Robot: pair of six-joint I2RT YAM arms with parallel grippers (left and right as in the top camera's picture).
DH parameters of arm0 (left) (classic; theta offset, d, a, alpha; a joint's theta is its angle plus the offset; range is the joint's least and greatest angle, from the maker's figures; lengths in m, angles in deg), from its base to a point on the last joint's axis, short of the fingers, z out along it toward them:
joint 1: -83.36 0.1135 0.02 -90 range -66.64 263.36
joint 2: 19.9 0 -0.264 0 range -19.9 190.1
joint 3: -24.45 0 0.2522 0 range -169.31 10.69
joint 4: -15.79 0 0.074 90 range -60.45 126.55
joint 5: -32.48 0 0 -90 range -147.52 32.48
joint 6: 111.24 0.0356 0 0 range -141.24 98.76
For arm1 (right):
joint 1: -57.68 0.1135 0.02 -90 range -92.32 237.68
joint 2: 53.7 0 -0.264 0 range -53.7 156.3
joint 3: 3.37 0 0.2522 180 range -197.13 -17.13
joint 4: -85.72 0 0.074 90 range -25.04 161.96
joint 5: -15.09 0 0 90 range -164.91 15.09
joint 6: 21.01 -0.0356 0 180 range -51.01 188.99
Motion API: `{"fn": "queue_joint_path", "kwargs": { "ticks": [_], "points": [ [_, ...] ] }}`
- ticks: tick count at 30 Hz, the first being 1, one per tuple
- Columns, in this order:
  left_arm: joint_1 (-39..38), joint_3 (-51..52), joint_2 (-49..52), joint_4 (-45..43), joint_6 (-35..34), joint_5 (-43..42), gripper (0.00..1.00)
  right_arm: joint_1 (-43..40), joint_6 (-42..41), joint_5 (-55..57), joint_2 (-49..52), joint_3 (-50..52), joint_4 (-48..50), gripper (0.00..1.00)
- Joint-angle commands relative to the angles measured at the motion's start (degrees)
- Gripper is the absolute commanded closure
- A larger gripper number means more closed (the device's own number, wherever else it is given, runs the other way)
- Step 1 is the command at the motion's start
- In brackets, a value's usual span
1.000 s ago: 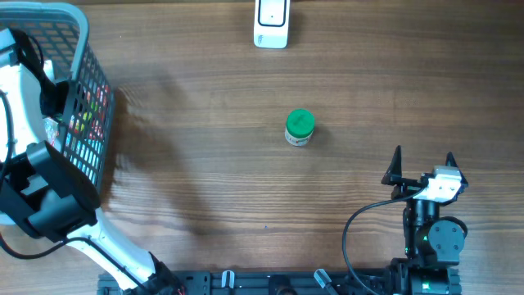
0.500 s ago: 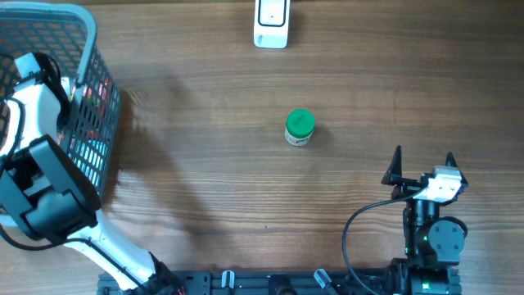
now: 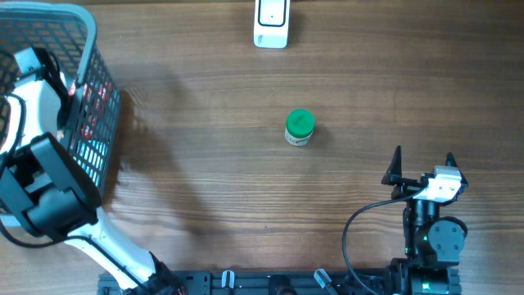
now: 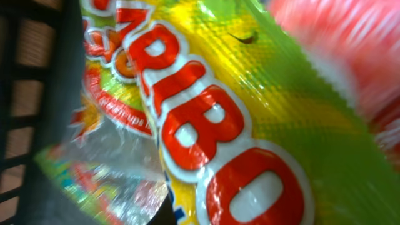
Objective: Scan the item barcode
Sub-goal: 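Reach the left gripper into the basket and grasp the Haribo bag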
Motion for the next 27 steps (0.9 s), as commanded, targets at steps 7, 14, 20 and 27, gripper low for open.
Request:
{"fn": "queue_joint_path", "kwargs": {
  "ticks": [7,14,20,27],
  "points": [
    [-0.7,-5.7,-27.9,-2.6,-19.5,-4.0,0.96,0.1,0.3,-0.7,-0.4,0.1,0.2,0.0],
    [-0.3,-1.3,-21.9,4.6,-16.9,-3.6,0.0,0.1,0.3,-0.7,-0.4,0.1,0.2,0.0],
    [0.5,-0.2,-6.8,2.1,-12.8,-2.1,0.0,0.1,0.3,-0.7,-0.4,0.1,0.2,0.0],
    [1.2,-0.1,1.6,-4.3,-11.5,-2.2,0.0,0.1,0.3,-0.7,-0.4,0.1,0.2,0.0]
  ]
}}
